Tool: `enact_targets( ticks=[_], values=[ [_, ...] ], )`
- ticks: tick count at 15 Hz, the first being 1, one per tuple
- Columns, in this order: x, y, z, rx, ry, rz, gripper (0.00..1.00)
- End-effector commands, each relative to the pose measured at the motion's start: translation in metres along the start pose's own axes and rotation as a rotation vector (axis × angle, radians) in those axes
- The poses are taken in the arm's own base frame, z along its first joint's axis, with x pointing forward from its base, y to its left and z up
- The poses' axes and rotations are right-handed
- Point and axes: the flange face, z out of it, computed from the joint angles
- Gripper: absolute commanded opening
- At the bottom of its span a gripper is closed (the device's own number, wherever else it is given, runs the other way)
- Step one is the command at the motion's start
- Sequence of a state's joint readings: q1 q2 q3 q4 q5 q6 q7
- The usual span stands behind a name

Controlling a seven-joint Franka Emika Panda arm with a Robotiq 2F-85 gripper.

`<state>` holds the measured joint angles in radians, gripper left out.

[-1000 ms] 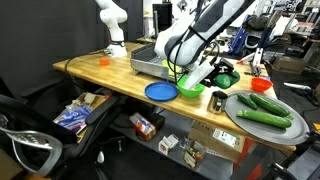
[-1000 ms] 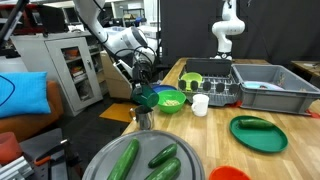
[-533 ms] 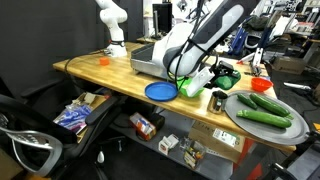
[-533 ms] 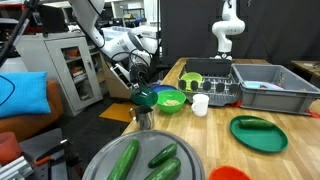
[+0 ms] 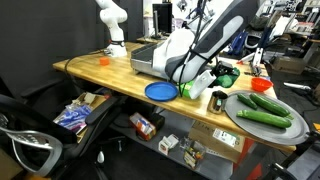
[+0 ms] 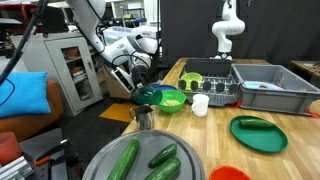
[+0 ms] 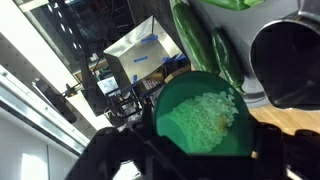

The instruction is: Pick up the green cup from the table and pour its contents in the silver cup.

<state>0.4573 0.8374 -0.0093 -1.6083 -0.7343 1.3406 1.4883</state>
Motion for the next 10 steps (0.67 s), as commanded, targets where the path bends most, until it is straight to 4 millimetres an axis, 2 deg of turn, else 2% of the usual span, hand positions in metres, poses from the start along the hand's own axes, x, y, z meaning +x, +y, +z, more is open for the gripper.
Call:
enact_targets(
  ticks=[1,10],
  values=[
    [0.001,-0.004,-0.001,-0.041,0.037,0.006,0.54],
    [-0.006,-0.015,-0.004,-0.075,0.084,-0.009,0.54]
  ],
)
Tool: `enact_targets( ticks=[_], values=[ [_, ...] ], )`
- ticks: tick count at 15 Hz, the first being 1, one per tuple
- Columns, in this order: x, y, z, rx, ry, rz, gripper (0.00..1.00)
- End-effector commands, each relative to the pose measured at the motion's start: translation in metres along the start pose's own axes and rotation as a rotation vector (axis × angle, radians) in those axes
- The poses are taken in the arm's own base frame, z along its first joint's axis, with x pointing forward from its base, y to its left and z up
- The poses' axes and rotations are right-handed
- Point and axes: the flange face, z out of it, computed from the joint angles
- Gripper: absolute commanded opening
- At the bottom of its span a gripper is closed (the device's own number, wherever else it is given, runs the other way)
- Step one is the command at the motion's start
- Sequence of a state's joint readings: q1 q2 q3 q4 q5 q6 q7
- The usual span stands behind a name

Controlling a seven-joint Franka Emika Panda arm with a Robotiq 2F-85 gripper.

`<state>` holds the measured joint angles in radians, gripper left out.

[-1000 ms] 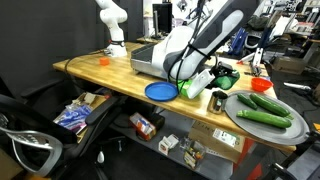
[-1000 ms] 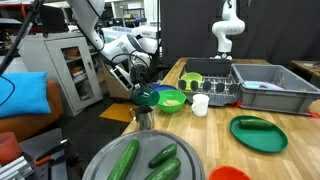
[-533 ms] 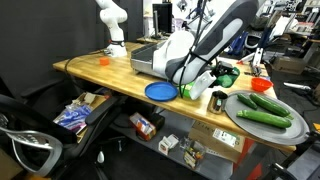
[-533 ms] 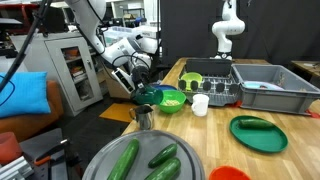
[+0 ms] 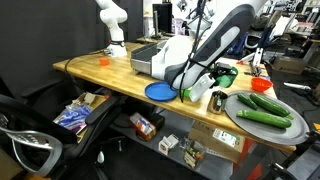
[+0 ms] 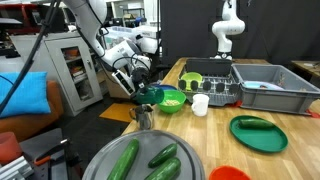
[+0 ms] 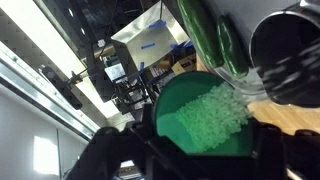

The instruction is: Pick up the green cup from the table and pour its contents in the silver cup.

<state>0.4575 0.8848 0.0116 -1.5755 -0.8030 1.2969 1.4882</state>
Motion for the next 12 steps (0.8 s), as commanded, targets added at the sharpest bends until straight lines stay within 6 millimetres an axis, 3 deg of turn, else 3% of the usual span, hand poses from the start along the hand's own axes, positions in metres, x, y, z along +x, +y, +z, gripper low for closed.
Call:
enact_targets(
  ticks=[1,12],
  values=[
    [-0.002,-0.0033,-0.0043,-0.032,0.016,-0.005,0.54],
    [-0.0082,-0.0009,-0.0058,-0.084,0.03,-0.01,0.54]
  ],
)
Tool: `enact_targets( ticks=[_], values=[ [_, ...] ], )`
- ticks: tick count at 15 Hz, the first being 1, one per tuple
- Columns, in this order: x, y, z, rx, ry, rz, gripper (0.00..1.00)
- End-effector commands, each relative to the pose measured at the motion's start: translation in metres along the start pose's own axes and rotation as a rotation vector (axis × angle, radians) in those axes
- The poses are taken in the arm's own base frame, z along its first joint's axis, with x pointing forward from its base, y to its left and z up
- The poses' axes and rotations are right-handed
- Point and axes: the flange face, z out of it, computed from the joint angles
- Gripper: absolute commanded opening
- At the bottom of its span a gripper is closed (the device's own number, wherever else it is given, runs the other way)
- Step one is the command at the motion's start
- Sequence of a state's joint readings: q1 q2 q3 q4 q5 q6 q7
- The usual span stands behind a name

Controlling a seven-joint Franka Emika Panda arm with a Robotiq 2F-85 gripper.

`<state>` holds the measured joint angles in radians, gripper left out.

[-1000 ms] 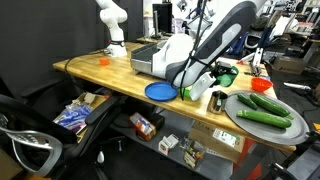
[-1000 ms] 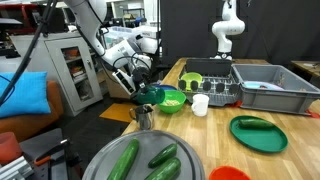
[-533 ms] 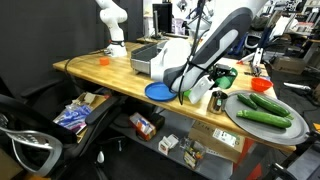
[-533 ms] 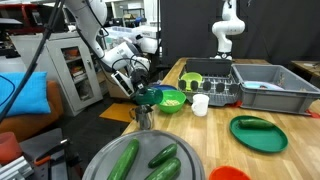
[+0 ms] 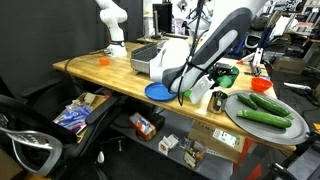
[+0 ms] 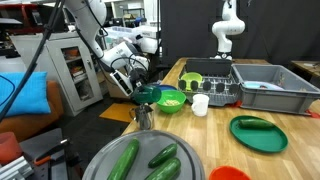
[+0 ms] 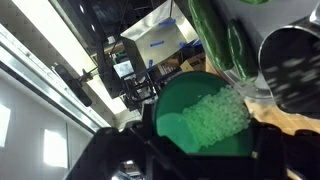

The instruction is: Pick up the green cup from the table and pour its contents in the silver cup.

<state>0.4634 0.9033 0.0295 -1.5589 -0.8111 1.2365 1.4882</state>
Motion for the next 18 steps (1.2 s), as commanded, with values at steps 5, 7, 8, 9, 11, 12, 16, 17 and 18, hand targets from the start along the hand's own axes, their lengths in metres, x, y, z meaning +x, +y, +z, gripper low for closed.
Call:
enact_targets(
  ticks=[5,7,8,9,11,12,16,17,18],
  values=[
    [0.0014,-0.0008,-0.0016,-0.06,0.031,0.002,0.54],
    [0.0019,-0.0013,-0.0018,-0.066,0.041,0.004,0.54],
    [0.0021,-0.0017,-0.0018,-0.069,0.045,0.005,0.54],
    [0.0023,-0.0023,-0.0019,-0.073,0.049,0.006,0.54],
    [0.0022,-0.0036,-0.0017,-0.082,0.057,0.007,0.54],
    [0.0021,-0.0036,-0.0019,-0.084,0.058,0.007,0.54],
    [0.0031,-0.0009,-0.0035,-0.088,0.065,0.013,0.54],
    [0.0034,-0.0006,-0.0037,-0.089,0.067,0.014,0.54],
    [0.0035,-0.0004,-0.0038,-0.09,0.069,0.015,0.54]
  ],
)
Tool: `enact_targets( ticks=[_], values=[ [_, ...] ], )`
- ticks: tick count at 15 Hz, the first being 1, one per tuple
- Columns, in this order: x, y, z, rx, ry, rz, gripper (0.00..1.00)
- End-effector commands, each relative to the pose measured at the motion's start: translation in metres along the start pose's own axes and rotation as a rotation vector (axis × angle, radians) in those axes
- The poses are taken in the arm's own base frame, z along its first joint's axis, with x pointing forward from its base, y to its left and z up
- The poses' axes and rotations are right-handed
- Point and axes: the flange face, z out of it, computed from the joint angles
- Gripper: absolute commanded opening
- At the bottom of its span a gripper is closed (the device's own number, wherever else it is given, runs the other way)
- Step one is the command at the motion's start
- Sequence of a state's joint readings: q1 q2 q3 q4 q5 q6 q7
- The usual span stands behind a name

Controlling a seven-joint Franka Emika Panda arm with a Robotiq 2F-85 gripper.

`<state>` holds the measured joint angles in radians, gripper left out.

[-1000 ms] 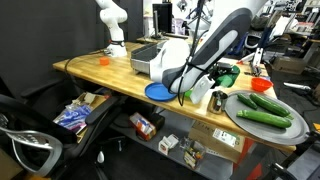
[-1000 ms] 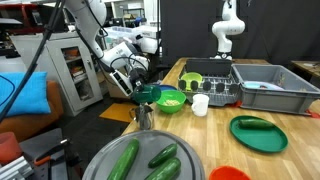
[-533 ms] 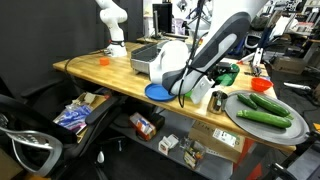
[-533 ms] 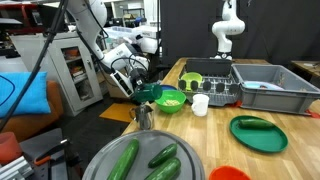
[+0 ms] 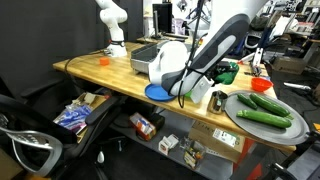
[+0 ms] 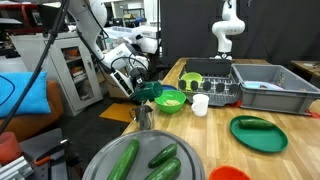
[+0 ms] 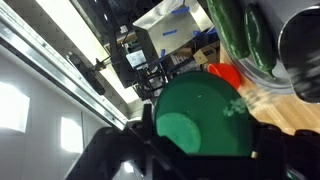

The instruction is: Pick up the green cup from the table and pour its contents in the silver cup.

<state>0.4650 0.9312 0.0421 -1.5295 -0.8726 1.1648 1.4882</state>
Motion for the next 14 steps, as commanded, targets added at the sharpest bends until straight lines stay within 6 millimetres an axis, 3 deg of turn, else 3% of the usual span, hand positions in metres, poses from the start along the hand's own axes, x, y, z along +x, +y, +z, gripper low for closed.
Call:
enact_targets(
  ticks=[1,8,14],
  values=[
    [0.002,0.0,-0.003,-0.027,0.015,0.001,0.54],
    [0.001,0.003,-0.002,-0.031,0.011,0.002,0.54],
    [0.016,0.009,0.009,0.114,-0.15,0.007,0.54]
  ],
)
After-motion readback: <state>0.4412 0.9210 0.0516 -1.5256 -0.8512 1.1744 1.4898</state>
